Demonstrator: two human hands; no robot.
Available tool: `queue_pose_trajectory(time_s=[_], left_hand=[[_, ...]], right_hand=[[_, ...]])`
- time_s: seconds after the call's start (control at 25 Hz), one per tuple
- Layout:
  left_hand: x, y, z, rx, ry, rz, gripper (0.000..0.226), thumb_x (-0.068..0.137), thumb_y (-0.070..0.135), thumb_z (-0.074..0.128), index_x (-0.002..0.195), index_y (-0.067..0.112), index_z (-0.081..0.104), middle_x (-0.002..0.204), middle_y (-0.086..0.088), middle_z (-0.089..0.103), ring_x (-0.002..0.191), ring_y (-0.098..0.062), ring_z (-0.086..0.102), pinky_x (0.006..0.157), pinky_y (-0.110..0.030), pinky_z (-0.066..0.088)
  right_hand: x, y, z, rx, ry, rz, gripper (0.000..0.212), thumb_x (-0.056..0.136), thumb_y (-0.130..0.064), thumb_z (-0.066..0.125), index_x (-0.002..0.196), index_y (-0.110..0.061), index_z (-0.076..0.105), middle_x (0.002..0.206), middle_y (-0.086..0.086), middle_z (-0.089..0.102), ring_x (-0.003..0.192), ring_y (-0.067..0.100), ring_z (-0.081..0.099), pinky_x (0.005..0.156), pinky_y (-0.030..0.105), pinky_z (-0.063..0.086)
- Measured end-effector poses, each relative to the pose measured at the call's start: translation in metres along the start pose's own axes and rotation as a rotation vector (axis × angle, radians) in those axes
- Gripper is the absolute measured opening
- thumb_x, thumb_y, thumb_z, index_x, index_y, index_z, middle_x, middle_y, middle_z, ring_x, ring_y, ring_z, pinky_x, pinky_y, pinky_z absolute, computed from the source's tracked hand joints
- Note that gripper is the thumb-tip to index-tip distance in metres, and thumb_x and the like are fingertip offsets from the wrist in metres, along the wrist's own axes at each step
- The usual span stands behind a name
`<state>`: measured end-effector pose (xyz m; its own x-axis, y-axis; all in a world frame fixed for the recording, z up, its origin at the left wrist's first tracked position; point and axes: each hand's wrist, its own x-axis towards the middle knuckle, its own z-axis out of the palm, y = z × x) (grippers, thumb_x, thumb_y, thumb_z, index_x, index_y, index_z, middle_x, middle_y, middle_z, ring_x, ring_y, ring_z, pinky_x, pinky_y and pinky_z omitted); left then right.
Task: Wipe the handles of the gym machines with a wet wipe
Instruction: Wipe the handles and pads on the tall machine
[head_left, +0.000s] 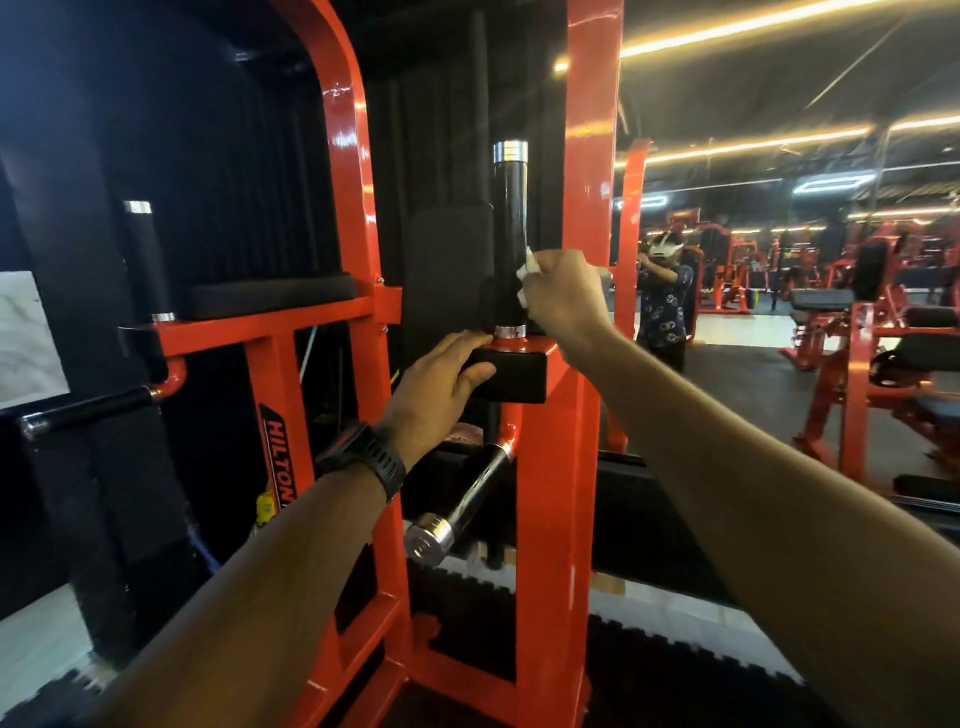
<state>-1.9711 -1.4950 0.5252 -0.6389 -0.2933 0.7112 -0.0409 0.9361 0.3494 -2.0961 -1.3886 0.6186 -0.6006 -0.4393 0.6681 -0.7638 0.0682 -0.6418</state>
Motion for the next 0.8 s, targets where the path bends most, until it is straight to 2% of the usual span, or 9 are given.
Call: queue_pose_trajectory(time_s=[0.16,0.28,0.32,0.4,0.44,0.56,0.64,0.72,0.8], left_hand=[[0.001,0.003,-0.001,0.009,0.005,-0.019,0.042,0.103,0.025,0.053,0.144,0.016,0.049,0.144,0.001,0.052,0.132,-0.011,0.049,0.106,-0.019,0.037],[-0.001,0.004,0.001,0.017,0.007,-0.033,0.042,0.103,0.024,0.053,0.144,0.017,0.050,0.143,0.002,0.052,0.131,-0.010,0.049,0.102,-0.012,0.034],[-0.001,0.004,0.001,0.021,0.012,-0.032,0.041,0.103,0.024,0.053,0.144,0.017,0.050,0.143,0.002,0.052,0.131,-0.010,0.049,0.102,-0.012,0.034],[0.001,0.004,0.001,0.025,0.017,-0.030,0.041,0.103,0.024,0.053,0.143,0.017,0.051,0.142,0.002,0.053,0.130,-0.011,0.050,0.104,-0.017,0.037],[0.001,0.004,0.000,0.029,0.015,-0.026,0.041,0.103,0.024,0.054,0.143,0.018,0.051,0.142,0.002,0.054,0.129,-0.011,0.051,0.105,-0.020,0.039],[0.001,0.001,0.000,0.038,0.021,0.002,0.041,0.102,0.025,0.055,0.142,0.017,0.052,0.141,0.002,0.055,0.129,-0.012,0.052,0.107,-0.025,0.042],[0.002,0.001,0.000,0.025,0.011,-0.003,0.041,0.103,0.026,0.054,0.143,0.016,0.051,0.142,0.002,0.053,0.129,-0.011,0.051,0.104,-0.019,0.039],[0.002,0.002,0.000,0.024,0.003,-0.007,0.041,0.103,0.027,0.053,0.143,0.016,0.050,0.142,0.002,0.053,0.129,-0.010,0.050,0.102,-0.017,0.038],[0.002,0.001,0.000,0.013,0.016,0.018,0.040,0.103,0.026,0.054,0.141,0.015,0.052,0.139,0.000,0.055,0.126,-0.011,0.052,0.102,-0.019,0.040]], right_hand=[[-0.007,-0.010,-0.002,-0.236,0.054,-0.026,0.021,0.092,0.000,0.051,0.101,-0.005,0.069,0.090,0.009,0.066,0.084,0.026,0.059,0.067,0.032,0.033],[-0.022,-0.009,0.001,-0.412,0.118,-0.051,0.020,0.093,0.002,0.053,0.103,-0.008,0.067,0.075,0.005,0.057,0.070,0.022,0.050,0.056,0.027,0.029],[-0.025,-0.010,0.002,-0.389,0.116,-0.033,0.020,0.092,0.003,0.053,0.103,-0.007,0.067,0.075,0.006,0.057,0.071,0.023,0.051,0.056,0.025,0.035],[-0.023,-0.012,0.005,-0.224,0.132,0.032,0.023,0.092,0.005,0.054,0.107,-0.003,0.069,0.093,0.011,0.067,0.089,0.029,0.063,0.070,0.033,0.054],[-0.023,-0.013,0.008,-0.176,0.149,0.030,0.024,0.092,0.005,0.052,0.110,-0.002,0.068,0.099,0.013,0.069,0.095,0.030,0.066,0.076,0.037,0.057],[-0.034,-0.004,0.018,-0.296,0.177,-0.218,0.045,0.094,0.008,0.047,0.139,0.004,0.046,0.118,0.014,0.065,0.106,0.029,0.066,0.082,0.040,0.059],[-0.032,0.013,0.019,-0.395,0.112,-0.424,0.057,0.093,0.009,0.051,0.147,0.002,0.035,0.143,0.017,0.051,0.128,0.030,0.055,0.094,0.041,0.055],[-0.026,0.021,0.014,-0.507,0.072,-0.516,0.056,0.092,0.008,0.055,0.145,-0.001,0.040,0.156,0.018,0.034,0.144,0.030,0.037,0.107,0.040,0.047],[-0.019,0.024,0.009,-0.646,0.050,-0.700,0.050,0.090,0.006,0.056,0.139,0.001,0.049,0.155,0.021,0.035,0.144,0.032,0.037,0.110,0.036,0.039]])
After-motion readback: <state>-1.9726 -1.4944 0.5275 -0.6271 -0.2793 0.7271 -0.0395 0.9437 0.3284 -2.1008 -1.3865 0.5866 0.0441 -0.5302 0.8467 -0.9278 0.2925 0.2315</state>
